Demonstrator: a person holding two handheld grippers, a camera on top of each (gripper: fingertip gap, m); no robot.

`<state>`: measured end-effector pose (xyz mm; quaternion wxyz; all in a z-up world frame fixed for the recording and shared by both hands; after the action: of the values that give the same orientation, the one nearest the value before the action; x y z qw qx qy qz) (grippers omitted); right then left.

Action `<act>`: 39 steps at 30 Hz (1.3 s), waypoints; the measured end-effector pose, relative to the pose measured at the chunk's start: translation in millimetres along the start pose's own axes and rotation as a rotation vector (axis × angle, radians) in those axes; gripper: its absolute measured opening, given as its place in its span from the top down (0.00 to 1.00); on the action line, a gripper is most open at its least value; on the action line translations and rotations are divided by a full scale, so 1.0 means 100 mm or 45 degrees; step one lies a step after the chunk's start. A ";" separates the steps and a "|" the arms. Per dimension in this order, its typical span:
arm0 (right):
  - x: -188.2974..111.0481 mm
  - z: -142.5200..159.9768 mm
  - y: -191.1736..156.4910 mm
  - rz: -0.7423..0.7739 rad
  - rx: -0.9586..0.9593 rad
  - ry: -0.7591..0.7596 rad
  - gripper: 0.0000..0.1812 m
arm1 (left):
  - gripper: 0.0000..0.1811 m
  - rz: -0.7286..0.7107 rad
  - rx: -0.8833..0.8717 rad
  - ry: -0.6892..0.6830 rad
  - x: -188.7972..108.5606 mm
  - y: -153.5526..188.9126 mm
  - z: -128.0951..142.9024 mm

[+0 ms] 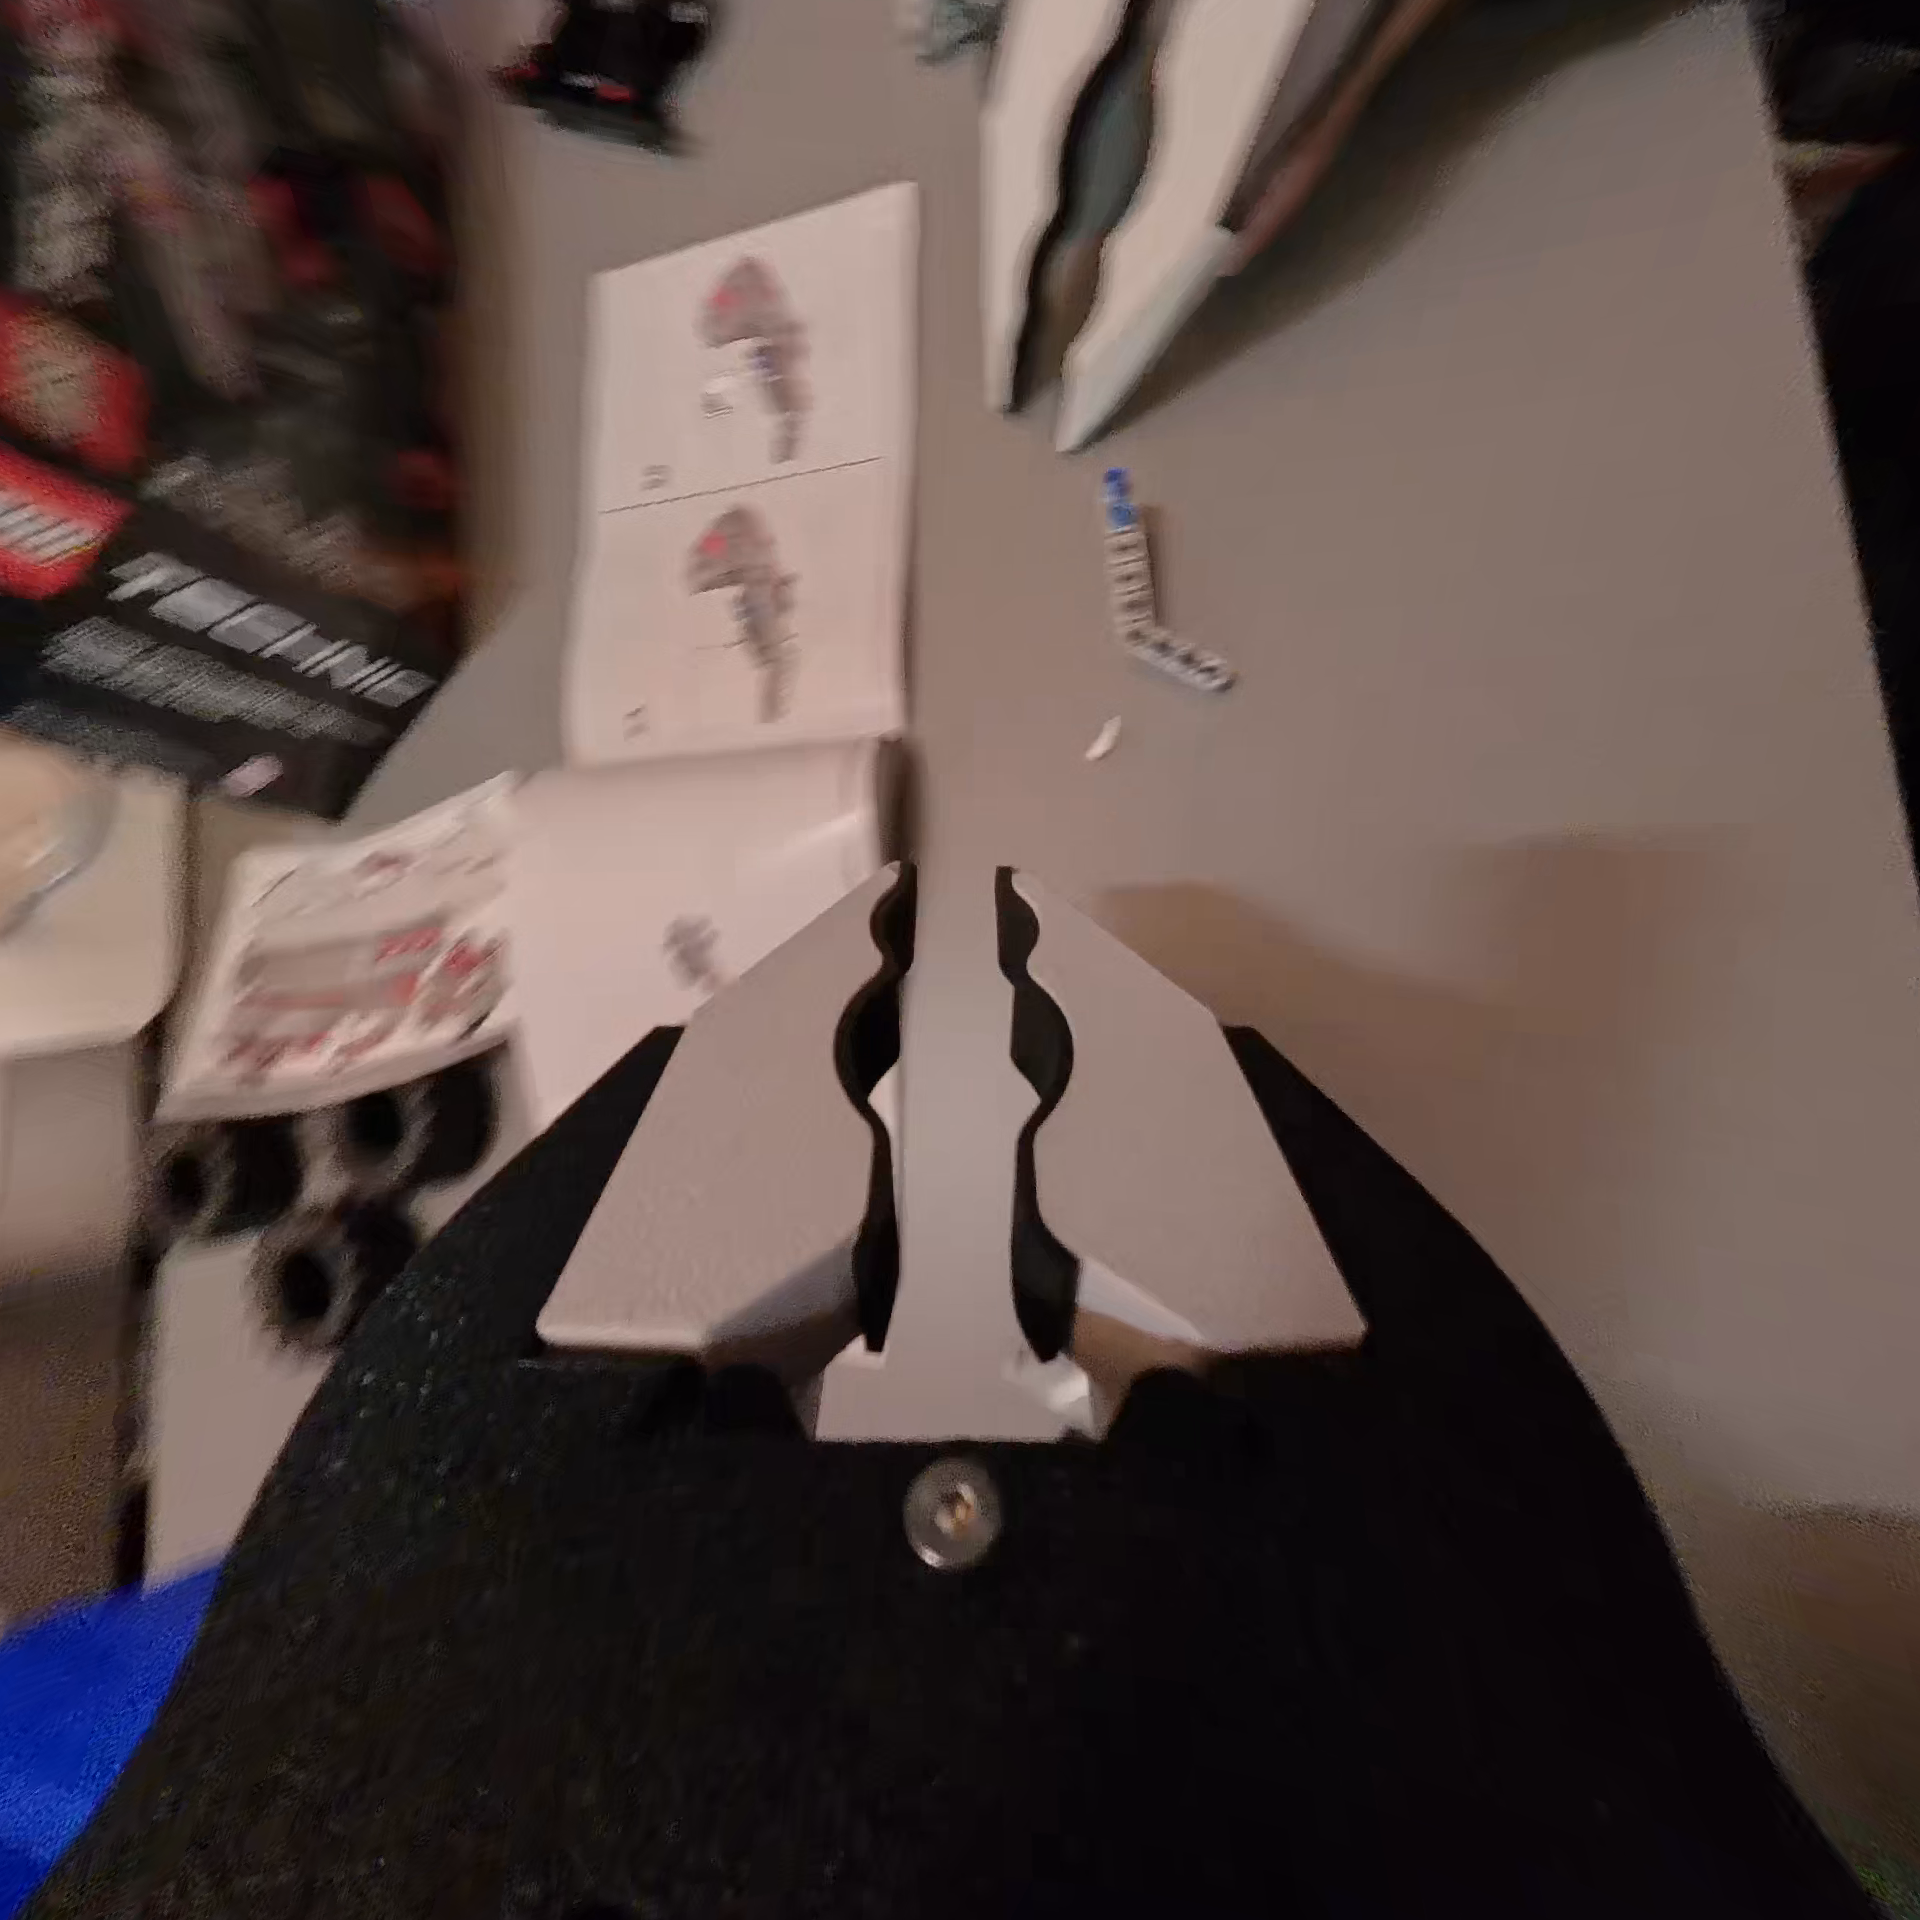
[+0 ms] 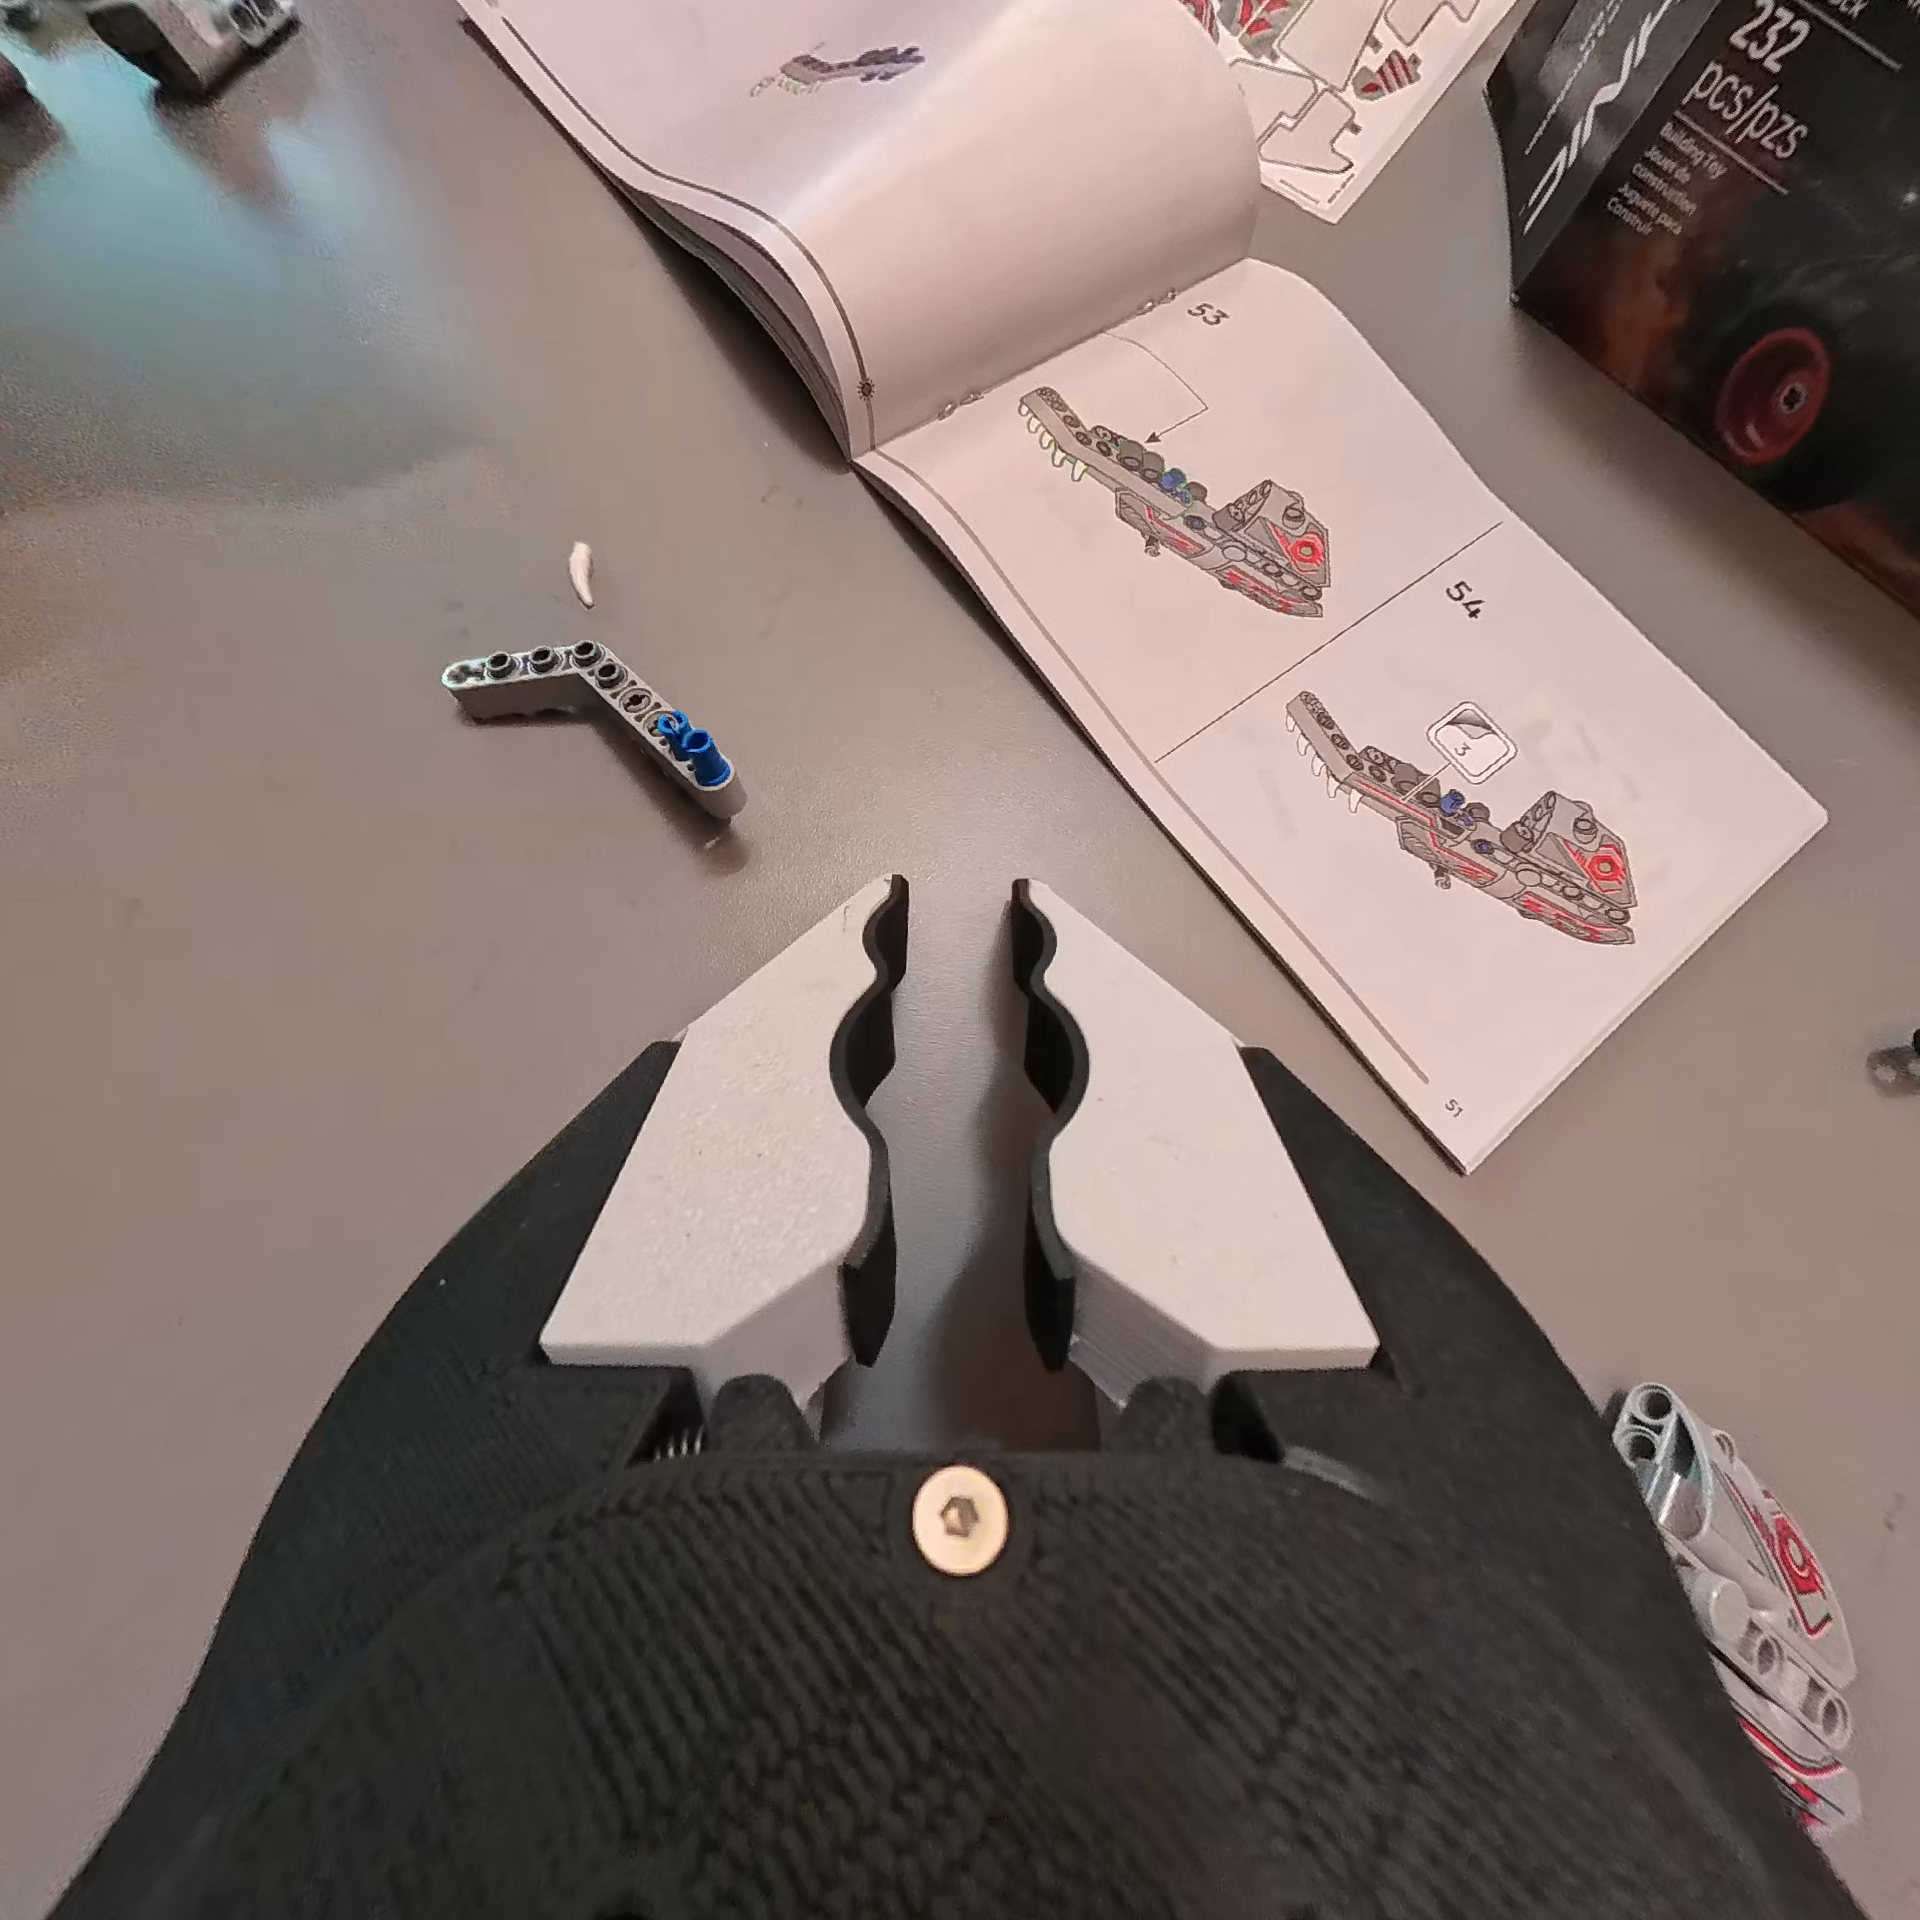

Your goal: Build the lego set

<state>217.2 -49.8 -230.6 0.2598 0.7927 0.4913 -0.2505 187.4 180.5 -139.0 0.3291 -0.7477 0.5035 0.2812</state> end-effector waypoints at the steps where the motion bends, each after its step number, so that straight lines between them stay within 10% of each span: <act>1: 0.00 0.00 -0.01 0.006 -0.010 0.000 0.90 | 0.94 -0.094 -0.052 0.010 -0.20 -0.09 0.05; 9: 0.00 -0.01 -0.04 0.014 -0.056 0.002 0.93 | 0.96 -0.726 -0.683 -0.226 -1.65 -1.00 1.32; 17: 0.00 0.00 0.01 -0.062 0.036 0.002 0.93 | 0.93 -0.373 -0.668 -0.612 -1.31 -1.41 2.45; 39: 0.00 0.00 0.00 -0.061 0.031 0.002 0.93 | 0.94 -0.355 -0.841 -0.551 -0.68 -1.95 2.64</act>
<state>217.3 -49.8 -230.8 0.2435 0.7841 0.5072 -0.2620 324.2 477.6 -212.7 0.2048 -0.7977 0.1996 0.5309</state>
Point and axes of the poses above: each gripper's, where its closed fingertips meet, x out along the fingers, z out of its underside, y = z × x across the jaws, the point moved 7 cm from there along -x, back along the fingers, and after that the axes turned 6 degrees about -x, right-handed, at the moved point
